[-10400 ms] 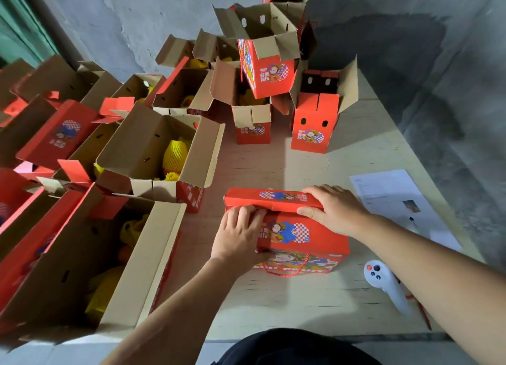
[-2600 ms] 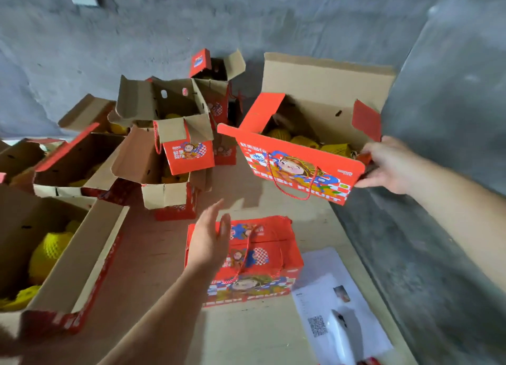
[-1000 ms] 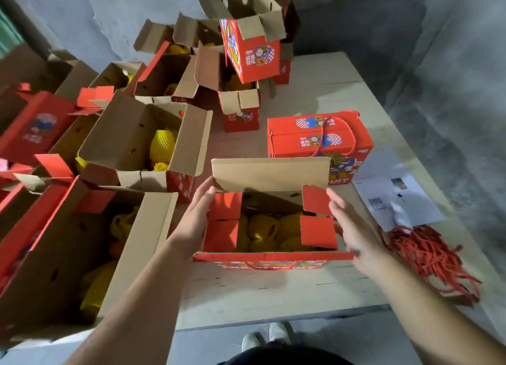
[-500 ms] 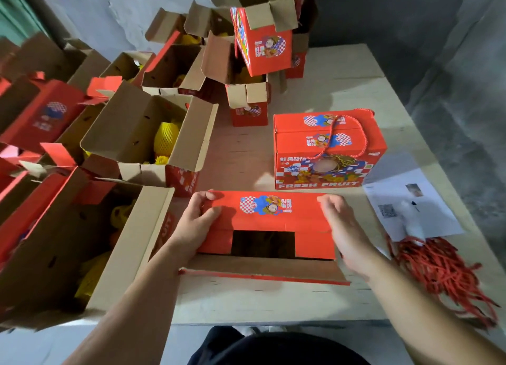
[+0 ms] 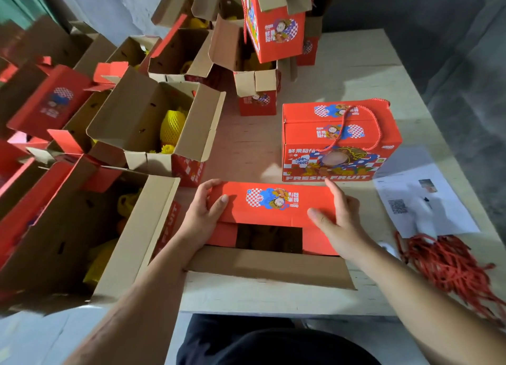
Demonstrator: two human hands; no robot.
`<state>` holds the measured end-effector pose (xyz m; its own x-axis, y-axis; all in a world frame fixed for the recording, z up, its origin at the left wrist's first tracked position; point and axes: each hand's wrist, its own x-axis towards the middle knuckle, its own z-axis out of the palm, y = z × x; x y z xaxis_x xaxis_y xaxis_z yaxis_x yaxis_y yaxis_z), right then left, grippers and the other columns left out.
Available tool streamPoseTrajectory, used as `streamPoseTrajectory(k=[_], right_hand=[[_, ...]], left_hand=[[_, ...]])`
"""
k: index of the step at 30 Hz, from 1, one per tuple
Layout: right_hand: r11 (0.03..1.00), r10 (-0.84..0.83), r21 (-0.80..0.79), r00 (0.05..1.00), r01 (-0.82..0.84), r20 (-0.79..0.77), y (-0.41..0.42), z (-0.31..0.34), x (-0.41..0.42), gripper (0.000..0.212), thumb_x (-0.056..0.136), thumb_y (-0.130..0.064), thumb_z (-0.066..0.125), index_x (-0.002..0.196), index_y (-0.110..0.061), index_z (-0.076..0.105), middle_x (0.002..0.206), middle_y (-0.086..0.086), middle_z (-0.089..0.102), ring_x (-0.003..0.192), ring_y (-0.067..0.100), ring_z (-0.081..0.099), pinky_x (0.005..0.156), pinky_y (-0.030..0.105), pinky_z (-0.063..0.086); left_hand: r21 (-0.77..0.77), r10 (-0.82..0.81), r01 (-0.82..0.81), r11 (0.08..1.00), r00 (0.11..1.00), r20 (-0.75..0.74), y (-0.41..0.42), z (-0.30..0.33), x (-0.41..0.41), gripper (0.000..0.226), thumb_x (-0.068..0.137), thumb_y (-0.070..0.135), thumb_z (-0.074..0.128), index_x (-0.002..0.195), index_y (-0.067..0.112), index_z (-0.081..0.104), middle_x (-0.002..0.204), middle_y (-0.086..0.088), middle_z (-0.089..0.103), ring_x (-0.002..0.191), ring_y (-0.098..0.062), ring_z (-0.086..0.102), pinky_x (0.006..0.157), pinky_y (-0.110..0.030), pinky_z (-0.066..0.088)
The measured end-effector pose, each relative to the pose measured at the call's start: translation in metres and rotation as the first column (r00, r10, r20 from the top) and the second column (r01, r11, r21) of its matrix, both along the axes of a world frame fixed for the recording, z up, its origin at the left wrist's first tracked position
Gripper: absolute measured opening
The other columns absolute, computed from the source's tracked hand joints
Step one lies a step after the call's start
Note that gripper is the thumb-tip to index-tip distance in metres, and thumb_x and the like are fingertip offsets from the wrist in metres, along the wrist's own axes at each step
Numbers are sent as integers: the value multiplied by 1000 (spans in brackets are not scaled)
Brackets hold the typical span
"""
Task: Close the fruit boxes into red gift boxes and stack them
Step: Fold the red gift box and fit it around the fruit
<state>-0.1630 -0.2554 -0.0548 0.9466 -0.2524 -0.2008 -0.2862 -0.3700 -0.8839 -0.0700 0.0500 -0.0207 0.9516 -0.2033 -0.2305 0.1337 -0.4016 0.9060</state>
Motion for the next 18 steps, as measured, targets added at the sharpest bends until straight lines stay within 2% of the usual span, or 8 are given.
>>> streamPoseTrajectory(k=[3,5,7,9,11,13,16,18], right_hand=[[999,43,-36,988,-38,146,-8,-1,-14,49,111,-26,40,157,-37,30,127,-4,44,119,1,47,115,33,33],[986,155,-89,963,-138,221,-20,0,-33,48,110,-17,40,157,-23,34,145,-10,46,136,0,44,120,36,32],[956,290,-17,938,-292,192,-26,0,-60,65,101,-3,46,162,-20,29,164,-2,33,154,16,30,126,45,28],[918,391,-136,907,-372,157,-21,3,-87,87,93,-5,58,165,-33,18,168,-4,18,158,16,15,126,39,26],[944,306,-205,921,-260,242,-5,11,-101,96,89,-31,71,164,-30,12,162,-4,18,153,16,22,122,28,28],[967,138,-254,908,-36,396,12,24,-93,89,91,-41,70,161,-19,20,156,3,28,144,22,37,118,27,31],[789,248,-595,809,151,534,24,39,-59,49,99,-27,59,147,-19,53,144,7,48,131,31,47,113,41,36],[670,365,-741,853,37,372,28,38,-47,46,98,-40,59,138,-18,63,139,3,56,126,31,51,107,47,41]], left_hand=[[-48,26,-28,998,998,-50,1,1,0,41,103,44,55,143,40,44,131,8,54,111,-15,64,84,-36,62],[-174,49,-80,981,984,-174,4,3,0,41,108,34,51,147,43,43,131,10,53,108,-13,63,82,-31,63],[-279,45,-124,952,961,-274,6,4,0,45,109,27,48,151,44,41,129,13,52,107,-13,62,81,-32,62],[-313,37,-133,940,954,-296,5,4,3,48,109,22,48,152,42,40,126,14,53,104,-11,62,80,-31,62],[-319,34,-127,939,958,-284,4,2,3,48,108,20,50,151,40,42,123,14,56,100,-10,65,78,-29,62],[-398,53,-176,900,952,-302,3,1,-1,47,107,18,53,148,40,49,120,12,67,97,-10,71,77,-31,63],[-499,93,-307,811,909,-407,4,-1,-8,42,102,23,57,139,42,63,120,2,74,101,-25,73,85,-44,62],[-506,79,-352,788,872,-483,4,3,-9,41,94,38,58,133,34,70,128,-7,72,110,-30,72,94,-49,59]])
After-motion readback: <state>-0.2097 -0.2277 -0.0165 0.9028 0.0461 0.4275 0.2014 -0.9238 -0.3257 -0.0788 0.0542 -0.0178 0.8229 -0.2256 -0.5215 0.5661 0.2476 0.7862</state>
